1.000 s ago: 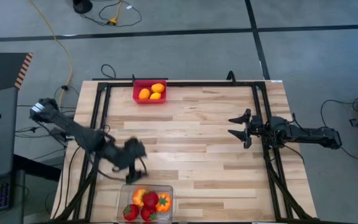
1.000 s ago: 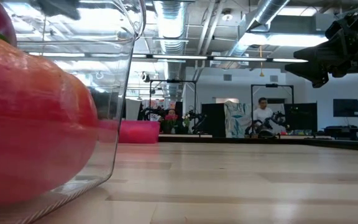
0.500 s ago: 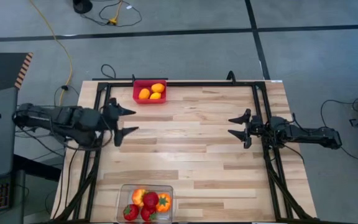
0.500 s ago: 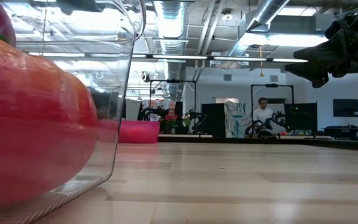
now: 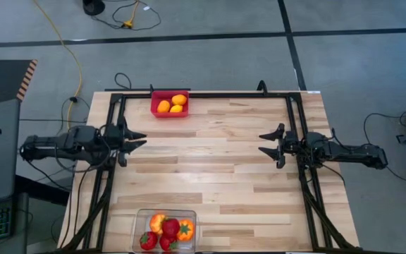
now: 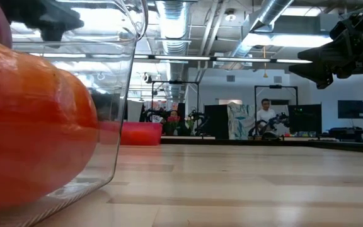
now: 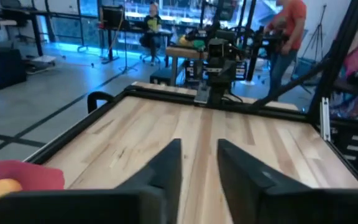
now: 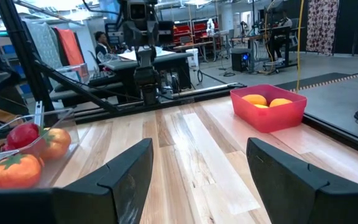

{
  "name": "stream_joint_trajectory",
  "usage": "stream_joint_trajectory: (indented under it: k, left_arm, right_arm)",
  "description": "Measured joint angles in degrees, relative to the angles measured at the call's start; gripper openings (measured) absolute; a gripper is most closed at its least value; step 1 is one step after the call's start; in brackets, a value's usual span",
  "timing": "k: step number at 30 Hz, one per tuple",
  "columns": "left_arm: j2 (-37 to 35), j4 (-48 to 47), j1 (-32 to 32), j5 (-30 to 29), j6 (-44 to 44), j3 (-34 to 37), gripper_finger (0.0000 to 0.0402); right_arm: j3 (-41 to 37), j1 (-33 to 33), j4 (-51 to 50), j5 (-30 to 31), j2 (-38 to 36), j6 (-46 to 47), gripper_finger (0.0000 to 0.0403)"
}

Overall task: Sort produce into baskets
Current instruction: Return to Home Position

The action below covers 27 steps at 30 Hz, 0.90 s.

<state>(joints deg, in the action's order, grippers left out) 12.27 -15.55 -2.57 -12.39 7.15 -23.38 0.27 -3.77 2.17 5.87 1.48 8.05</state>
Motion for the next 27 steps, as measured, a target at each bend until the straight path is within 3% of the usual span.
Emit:
stream_joint_trajectory:
  k: [6, 13, 27]
  left_arm:
    - [-6.38, 0.05, 0.00, -0.99, -0.39, 5.25, 0.0008]
    - [-12.36, 0.13, 0.00, -0.06, -3.47, 9.03, 0.0001]
    - [-12.06, 9.04, 0.00, 3.66, -9.49, 13.79, 0.0000]
  right_arm:
    - [0.00, 0.00, 0.00, 0.00, 0.02, -0.01, 0.0286]
    - [0.01, 0.00, 0.00, 0.01, 0.01, -0.01, 0.0286]
    - [0.00, 0.00, 0.02, 0.02, 0.00, -0.02, 0.0286]
